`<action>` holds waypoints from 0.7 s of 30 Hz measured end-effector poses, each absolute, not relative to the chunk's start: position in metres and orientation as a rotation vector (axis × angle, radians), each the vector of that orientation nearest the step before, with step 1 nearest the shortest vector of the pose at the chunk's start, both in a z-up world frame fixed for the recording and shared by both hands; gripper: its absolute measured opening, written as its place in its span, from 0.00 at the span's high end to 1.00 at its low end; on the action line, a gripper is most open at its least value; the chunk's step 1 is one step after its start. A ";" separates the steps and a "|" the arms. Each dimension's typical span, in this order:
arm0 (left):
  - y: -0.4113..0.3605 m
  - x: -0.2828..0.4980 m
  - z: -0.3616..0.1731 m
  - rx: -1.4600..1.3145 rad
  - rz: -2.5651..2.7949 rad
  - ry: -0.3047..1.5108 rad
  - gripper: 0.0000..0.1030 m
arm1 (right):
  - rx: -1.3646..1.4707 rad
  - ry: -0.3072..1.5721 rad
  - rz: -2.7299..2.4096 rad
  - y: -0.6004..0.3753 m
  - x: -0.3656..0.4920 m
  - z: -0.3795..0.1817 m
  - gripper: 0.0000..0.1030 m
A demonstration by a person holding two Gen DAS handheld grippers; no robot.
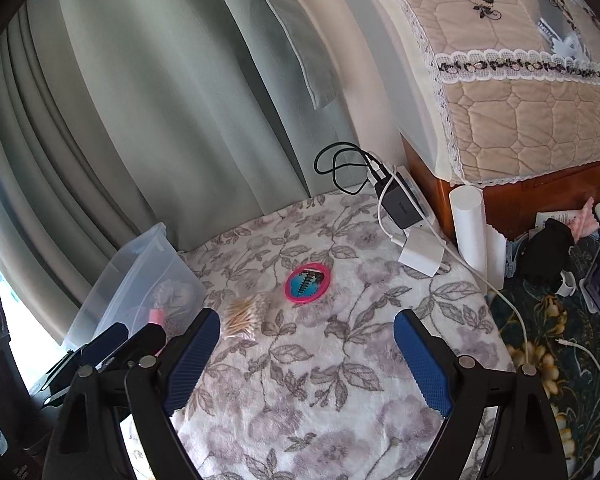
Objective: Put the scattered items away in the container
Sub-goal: 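Move both tools back over the bed toward the cotton swabs and mirror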
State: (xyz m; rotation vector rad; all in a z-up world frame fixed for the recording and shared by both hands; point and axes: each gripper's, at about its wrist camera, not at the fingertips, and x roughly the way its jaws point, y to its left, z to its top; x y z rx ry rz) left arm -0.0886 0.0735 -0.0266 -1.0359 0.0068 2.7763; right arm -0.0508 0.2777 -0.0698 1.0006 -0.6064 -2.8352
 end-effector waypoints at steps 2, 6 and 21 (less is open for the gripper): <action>0.071 -0.095 -0.041 -1.098 2.770 -0.011 0.32 | 1.038 -0.601 -2.830 0.277 -0.056 -0.079 0.12; 0.064 -0.108 -0.064 -1.213 2.754 -0.083 0.32 | 1.086 -0.616 -2.842 0.279 -0.063 -0.096 0.12; 0.045 -0.150 -0.125 -1.327 2.750 -0.149 0.32 | 1.313 -0.514 -2.757 0.256 -0.107 -0.161 0.12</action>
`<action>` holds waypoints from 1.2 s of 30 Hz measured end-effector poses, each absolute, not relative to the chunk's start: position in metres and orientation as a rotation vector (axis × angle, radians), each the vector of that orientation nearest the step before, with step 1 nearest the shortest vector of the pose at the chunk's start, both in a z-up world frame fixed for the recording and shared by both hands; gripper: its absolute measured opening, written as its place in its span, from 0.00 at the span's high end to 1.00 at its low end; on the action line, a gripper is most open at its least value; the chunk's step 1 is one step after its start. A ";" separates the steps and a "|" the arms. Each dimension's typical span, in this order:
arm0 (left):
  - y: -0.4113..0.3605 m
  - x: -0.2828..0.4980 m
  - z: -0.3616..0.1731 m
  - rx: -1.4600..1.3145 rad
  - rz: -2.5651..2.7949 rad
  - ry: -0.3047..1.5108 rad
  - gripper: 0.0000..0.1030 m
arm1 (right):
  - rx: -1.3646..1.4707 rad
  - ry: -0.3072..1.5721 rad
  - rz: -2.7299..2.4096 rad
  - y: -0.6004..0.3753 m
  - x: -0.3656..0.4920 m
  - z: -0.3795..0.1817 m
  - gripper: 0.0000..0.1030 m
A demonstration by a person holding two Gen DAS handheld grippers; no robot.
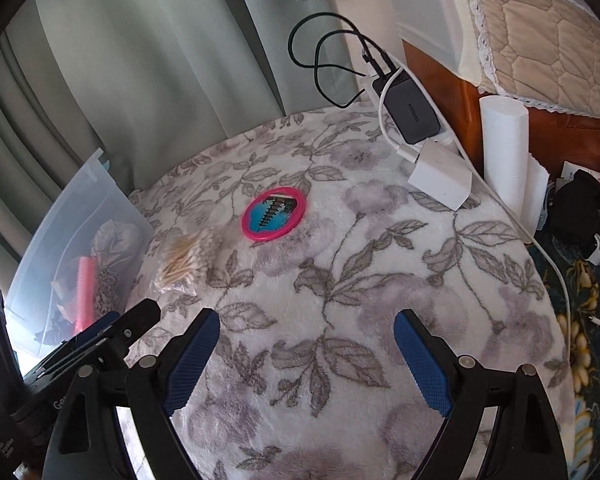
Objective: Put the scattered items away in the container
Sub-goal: 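Move both tools back over the bed toward the cotton swabs and mirror, then grasp the cotton swab bag with the left tool while the right tool grasps the pink mirror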
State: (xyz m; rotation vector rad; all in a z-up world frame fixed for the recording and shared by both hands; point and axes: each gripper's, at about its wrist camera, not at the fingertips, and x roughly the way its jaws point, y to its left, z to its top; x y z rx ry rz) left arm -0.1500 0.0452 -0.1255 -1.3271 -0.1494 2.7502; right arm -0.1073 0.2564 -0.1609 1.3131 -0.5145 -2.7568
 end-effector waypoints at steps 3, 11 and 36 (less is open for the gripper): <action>0.047 -0.164 -0.135 -1.344 2.739 -0.126 0.32 | 1.350 -0.454 -2.739 0.250 -0.118 -0.171 0.12; 0.049 -0.198 -0.147 -1.334 2.731 -0.055 0.32 | 1.402 -0.315 -2.698 0.239 -0.150 -0.188 0.12; 0.024 -0.252 -0.161 -1.316 2.733 -0.051 0.30 | 1.308 0.203 -2.627 0.193 -0.234 -0.211 0.11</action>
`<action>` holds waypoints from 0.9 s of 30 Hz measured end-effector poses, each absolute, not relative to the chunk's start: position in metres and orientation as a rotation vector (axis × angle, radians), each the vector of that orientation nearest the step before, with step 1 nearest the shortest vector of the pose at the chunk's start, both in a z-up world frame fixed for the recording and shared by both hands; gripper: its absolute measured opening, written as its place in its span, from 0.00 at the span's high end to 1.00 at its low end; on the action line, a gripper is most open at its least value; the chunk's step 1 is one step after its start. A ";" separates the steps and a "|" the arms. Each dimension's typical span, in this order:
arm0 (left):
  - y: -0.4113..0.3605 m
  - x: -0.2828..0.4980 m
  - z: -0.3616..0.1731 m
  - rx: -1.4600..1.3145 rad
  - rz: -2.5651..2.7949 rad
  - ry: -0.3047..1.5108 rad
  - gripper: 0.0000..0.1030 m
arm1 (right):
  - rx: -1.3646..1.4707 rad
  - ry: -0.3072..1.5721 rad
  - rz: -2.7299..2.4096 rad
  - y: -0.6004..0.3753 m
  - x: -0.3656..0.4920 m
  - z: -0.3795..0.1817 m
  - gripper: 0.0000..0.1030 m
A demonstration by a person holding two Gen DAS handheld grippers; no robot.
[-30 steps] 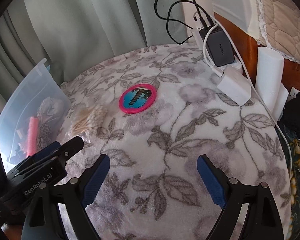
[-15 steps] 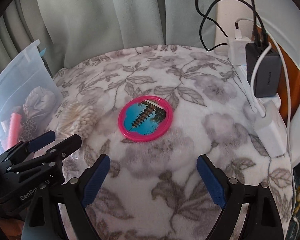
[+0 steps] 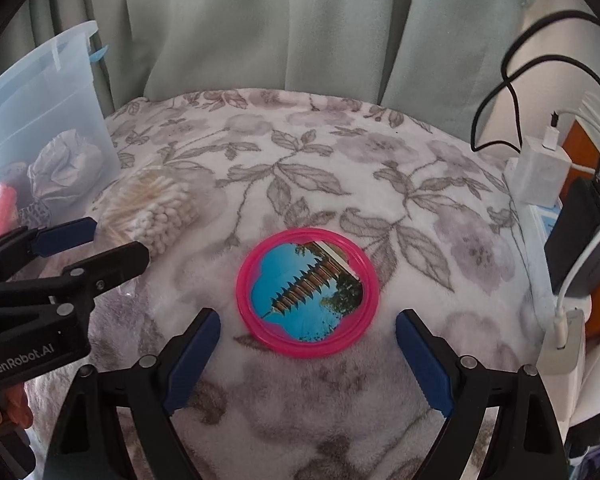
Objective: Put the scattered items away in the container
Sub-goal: 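Grasp the cotton swab bag with the left tool while the right tool grasps the pink mirror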
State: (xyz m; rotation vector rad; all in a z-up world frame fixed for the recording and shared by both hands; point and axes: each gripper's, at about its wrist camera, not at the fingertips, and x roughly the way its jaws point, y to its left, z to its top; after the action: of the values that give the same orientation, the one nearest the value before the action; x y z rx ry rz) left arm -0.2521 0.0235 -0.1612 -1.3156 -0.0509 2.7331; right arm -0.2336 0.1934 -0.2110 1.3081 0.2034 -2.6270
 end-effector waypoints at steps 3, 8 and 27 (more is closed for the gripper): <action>0.026 -0.255 -0.161 -1.310 2.732 -0.018 0.28 | 1.301 0.199 -2.624 0.192 -0.238 -0.212 0.11; 0.028 -0.262 -0.164 -1.308 2.744 0.020 0.26 | 1.296 0.190 -2.628 0.190 -0.241 -0.214 0.11; 0.022 -0.264 -0.162 -1.280 2.753 -0.048 0.32 | 1.311 0.091 -2.677 0.195 -0.242 -0.213 0.26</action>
State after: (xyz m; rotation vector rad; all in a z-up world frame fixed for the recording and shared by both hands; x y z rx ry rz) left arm -0.2641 0.0225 -0.1621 -1.2804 -0.0482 2.7527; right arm -0.2423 0.1947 -0.2134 1.3112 0.0912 -2.6773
